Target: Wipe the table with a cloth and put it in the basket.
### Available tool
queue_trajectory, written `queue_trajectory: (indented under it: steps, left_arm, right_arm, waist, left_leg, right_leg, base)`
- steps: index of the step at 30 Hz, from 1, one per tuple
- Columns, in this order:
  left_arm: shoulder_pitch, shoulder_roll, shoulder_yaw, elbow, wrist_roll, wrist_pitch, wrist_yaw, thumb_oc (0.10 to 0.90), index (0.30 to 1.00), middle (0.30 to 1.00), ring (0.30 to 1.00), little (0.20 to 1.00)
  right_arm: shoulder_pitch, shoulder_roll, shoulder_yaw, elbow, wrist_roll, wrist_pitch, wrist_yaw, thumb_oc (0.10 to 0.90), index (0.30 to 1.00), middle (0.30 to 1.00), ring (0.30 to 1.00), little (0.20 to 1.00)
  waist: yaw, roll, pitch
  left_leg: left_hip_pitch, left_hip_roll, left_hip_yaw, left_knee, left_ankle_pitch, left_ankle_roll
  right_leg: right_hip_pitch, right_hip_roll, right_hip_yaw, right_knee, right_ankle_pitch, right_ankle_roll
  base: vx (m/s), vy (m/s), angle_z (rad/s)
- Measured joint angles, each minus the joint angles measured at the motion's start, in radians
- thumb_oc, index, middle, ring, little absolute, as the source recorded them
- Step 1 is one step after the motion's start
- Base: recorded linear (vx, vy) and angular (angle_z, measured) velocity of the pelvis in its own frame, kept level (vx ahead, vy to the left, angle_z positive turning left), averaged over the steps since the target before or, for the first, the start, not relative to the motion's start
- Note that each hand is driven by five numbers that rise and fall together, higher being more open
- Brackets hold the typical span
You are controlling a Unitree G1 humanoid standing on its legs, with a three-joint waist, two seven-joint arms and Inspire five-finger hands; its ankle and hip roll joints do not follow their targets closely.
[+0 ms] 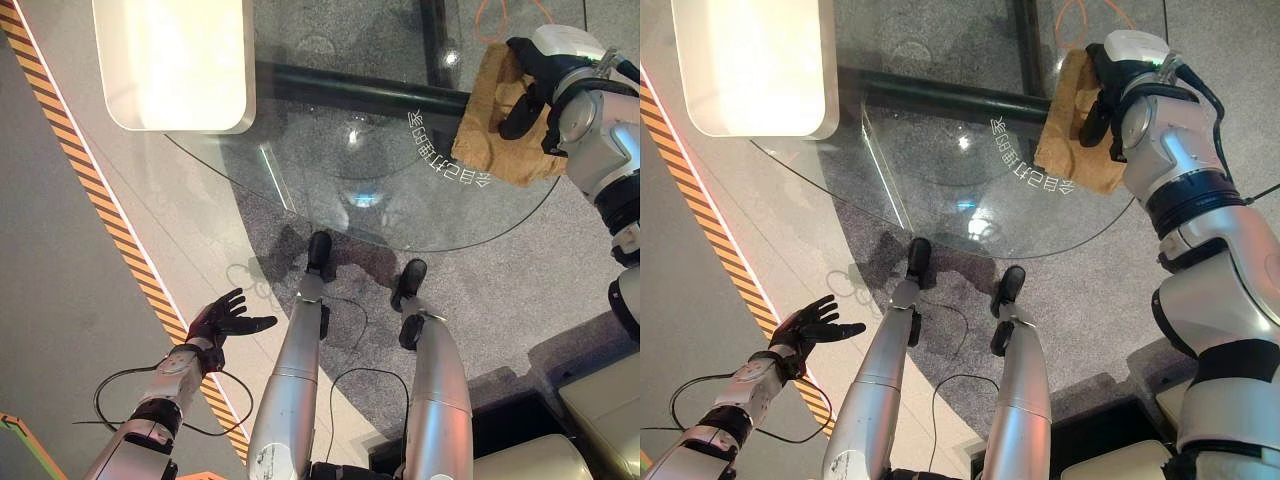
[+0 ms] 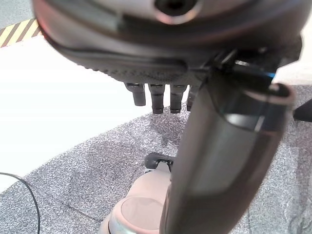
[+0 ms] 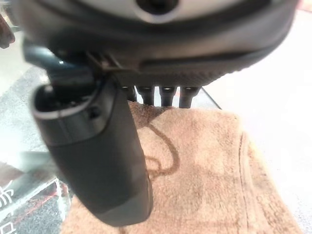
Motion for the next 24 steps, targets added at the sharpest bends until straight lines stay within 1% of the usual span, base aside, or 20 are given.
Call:
queue_trajectory:
  steps: [8, 24]
  left_arm:
    - [0.000, 0.000, 0.000, 0.000, 0.000, 0.000, 0.000, 0.800, 0.900, 0.900, 0.900, 0.900]
    - [0.000, 0.000, 0.000, 0.000, 0.000, 0.000, 0.000, 0.800, 0.900, 0.900, 0.900, 0.900]
  right_arm:
    - [0.000, 0.000, 0.000, 0.000, -0.006, 0.000, 0.000, 0.100, 0.300, 0.300, 0.300, 0.200]
    - [0.000, 0.000, 0.000, 0.001, -0.010, 0.002, 0.000, 0.100, 0.300, 0.300, 0.300, 0.200]
  waist:
    - [0.001, 0.000, 0.000]
    - [0.002, 0.011, -0.001]
  left_leg:
    - [0.000, 0.000, 0.001, 0.000, 0.000, 0.000]
    - [0.004, 0.001, 0.001, -0.002, 0.001, 0.000]
  right_leg:
    - [0.000, 0.000, 0.000, 0.000, 0.000, 0.000]
    - [0.003, 0.000, 0.000, -0.001, 0.000, 0.000]
  base:
    - [0.00, 0.000, 0.00]
    - [0.00, 0.000, 0.00]
